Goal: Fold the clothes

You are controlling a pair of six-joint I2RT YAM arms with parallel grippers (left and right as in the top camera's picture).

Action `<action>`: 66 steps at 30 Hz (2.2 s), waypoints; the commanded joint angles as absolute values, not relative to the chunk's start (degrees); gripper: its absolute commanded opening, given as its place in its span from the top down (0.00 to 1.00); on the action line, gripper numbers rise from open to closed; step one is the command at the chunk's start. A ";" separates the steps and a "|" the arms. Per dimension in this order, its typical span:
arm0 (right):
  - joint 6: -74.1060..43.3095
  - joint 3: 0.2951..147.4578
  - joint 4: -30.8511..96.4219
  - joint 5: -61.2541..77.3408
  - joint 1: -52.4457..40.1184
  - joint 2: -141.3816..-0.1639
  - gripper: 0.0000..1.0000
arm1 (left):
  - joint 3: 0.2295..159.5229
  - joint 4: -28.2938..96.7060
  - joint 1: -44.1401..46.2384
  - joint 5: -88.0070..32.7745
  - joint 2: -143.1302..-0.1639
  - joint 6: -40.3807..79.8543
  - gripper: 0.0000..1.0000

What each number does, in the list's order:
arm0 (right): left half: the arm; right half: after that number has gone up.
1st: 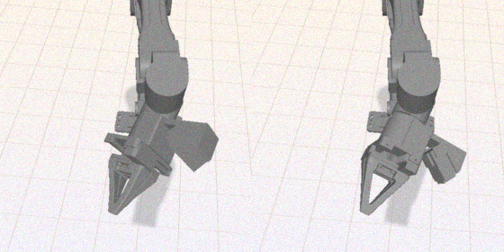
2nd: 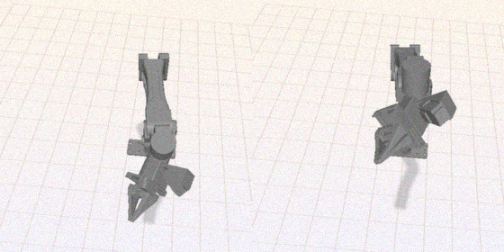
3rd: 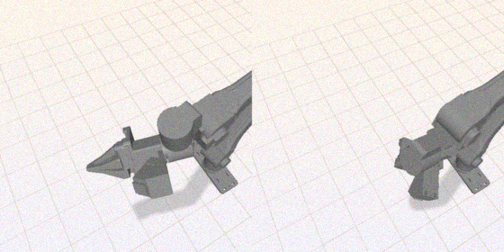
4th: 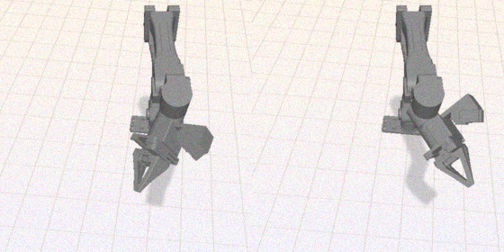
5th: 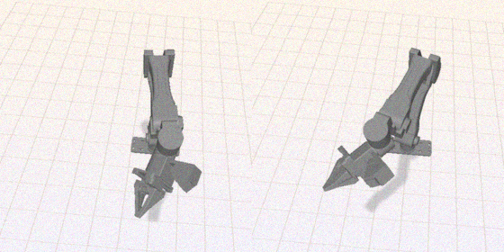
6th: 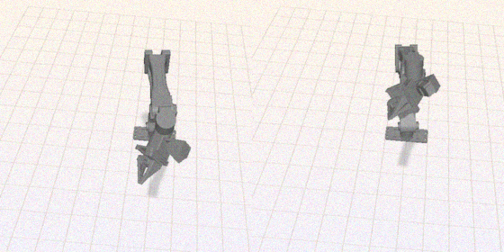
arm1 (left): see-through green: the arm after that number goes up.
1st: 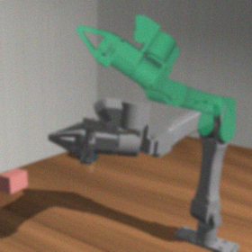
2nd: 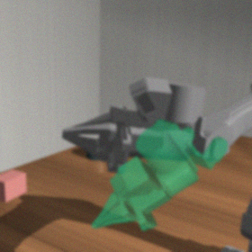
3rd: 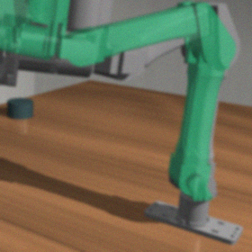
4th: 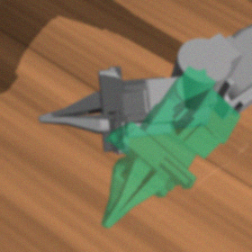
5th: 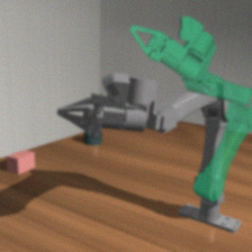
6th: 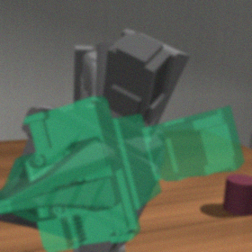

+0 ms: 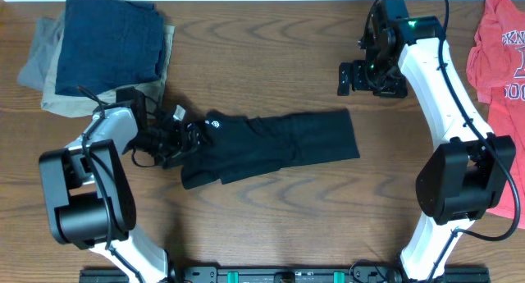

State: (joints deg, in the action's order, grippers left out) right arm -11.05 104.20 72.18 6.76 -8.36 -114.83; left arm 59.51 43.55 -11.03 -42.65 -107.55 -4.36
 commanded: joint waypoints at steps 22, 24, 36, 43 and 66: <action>-10.22 98.74 69.41 8.84 -9.06 -113.91 0.01 | 77.93 61.95 -8.62 -18.55 -99.83 7.55 0.94; -10.22 96.88 67.85 10.04 -9.08 -113.91 0.01 | 78.06 62.24 -6.52 -20.16 -97.30 7.57 0.94; -10.59 82.94 55.11 18.87 -9.08 -113.91 0.01 | 77.73 57.47 16.49 -25.98 -92.14 11.40 0.94; -13.30 74.54 48.14 20.40 -9.54 -113.93 0.05 | 77.73 46.04 29.02 -25.89 -92.62 15.20 0.94; -15.18 72.62 46.41 20.38 -12.12 -113.91 0.01 | 77.69 28.45 37.10 -25.89 -104.81 18.39 0.88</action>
